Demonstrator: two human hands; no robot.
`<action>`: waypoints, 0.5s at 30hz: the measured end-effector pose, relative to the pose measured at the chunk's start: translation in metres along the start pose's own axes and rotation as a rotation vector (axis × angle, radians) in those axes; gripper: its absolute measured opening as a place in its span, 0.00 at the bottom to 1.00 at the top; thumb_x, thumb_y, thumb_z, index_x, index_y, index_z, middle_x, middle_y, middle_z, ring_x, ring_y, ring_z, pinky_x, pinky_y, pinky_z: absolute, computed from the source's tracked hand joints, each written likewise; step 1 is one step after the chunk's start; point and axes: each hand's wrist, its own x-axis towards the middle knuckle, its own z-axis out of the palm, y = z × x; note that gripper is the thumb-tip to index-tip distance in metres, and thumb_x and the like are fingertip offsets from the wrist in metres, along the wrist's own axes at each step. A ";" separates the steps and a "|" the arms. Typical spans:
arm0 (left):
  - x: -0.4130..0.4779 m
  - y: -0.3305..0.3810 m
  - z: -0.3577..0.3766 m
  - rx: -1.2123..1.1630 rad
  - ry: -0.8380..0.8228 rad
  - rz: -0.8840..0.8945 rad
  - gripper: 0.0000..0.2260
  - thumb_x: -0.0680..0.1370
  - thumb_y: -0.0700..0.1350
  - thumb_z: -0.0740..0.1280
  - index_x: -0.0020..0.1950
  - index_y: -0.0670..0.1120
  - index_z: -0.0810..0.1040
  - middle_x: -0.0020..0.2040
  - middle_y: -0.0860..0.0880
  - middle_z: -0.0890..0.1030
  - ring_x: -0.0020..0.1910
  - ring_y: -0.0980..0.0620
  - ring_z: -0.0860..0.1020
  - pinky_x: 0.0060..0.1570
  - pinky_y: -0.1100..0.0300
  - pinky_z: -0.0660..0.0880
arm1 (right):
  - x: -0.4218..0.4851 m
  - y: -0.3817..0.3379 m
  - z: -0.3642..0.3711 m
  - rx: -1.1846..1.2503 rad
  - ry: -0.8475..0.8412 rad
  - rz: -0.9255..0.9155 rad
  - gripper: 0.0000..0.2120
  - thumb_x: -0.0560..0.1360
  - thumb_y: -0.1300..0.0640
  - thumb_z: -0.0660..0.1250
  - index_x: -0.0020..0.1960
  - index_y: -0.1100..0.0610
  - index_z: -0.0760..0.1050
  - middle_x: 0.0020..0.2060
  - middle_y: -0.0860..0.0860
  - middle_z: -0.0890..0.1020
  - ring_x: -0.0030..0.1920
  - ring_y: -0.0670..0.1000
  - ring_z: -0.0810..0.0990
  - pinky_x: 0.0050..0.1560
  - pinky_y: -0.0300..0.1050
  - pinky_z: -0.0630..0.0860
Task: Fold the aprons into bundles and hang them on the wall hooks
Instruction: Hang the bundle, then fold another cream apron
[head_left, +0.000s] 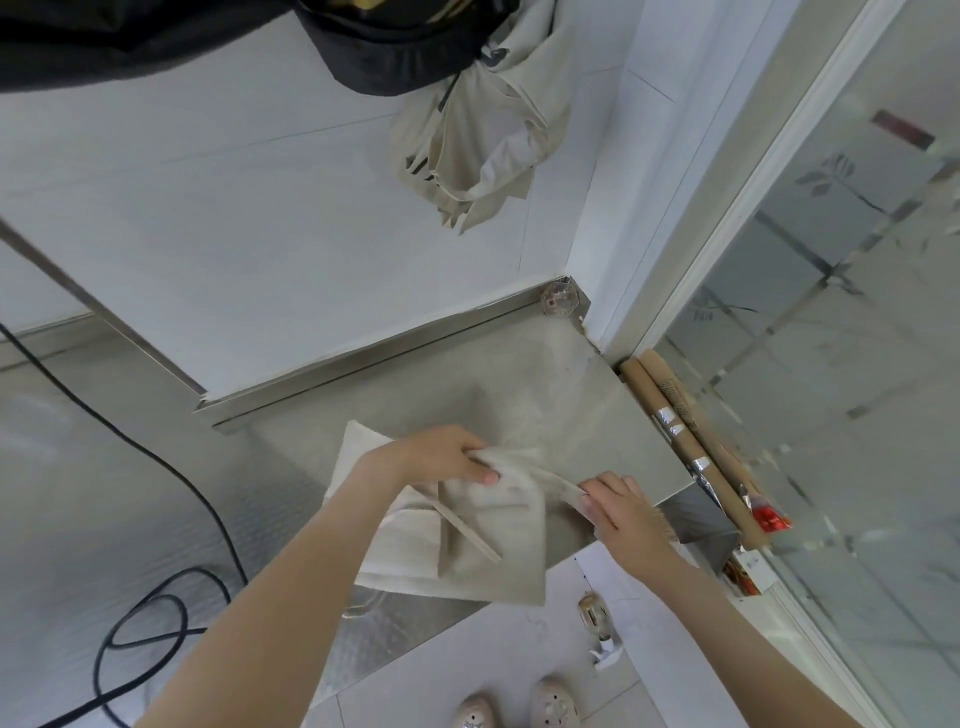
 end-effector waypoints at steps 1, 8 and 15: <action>-0.004 0.002 -0.004 -0.145 0.008 0.036 0.03 0.75 0.48 0.70 0.46 0.51 0.80 0.40 0.55 0.79 0.40 0.57 0.76 0.41 0.65 0.69 | 0.003 -0.008 -0.002 0.176 -0.014 0.064 0.12 0.82 0.56 0.56 0.47 0.58 0.77 0.42 0.47 0.73 0.43 0.51 0.68 0.45 0.43 0.64; -0.021 -0.004 -0.011 -0.651 -0.069 0.114 0.16 0.68 0.53 0.75 0.55 0.54 0.83 0.59 0.42 0.81 0.59 0.38 0.76 0.62 0.33 0.61 | 0.027 -0.073 -0.023 1.127 -0.297 0.509 0.12 0.81 0.64 0.58 0.44 0.57 0.78 0.39 0.51 0.81 0.39 0.48 0.79 0.41 0.40 0.74; -0.026 -0.009 -0.008 -1.091 0.082 0.138 0.08 0.76 0.41 0.66 0.54 0.45 0.79 0.45 0.46 0.85 0.43 0.49 0.83 0.44 0.57 0.80 | 0.032 -0.093 -0.015 1.558 -0.245 0.631 0.15 0.77 0.58 0.64 0.61 0.63 0.75 0.53 0.58 0.80 0.47 0.56 0.80 0.42 0.50 0.77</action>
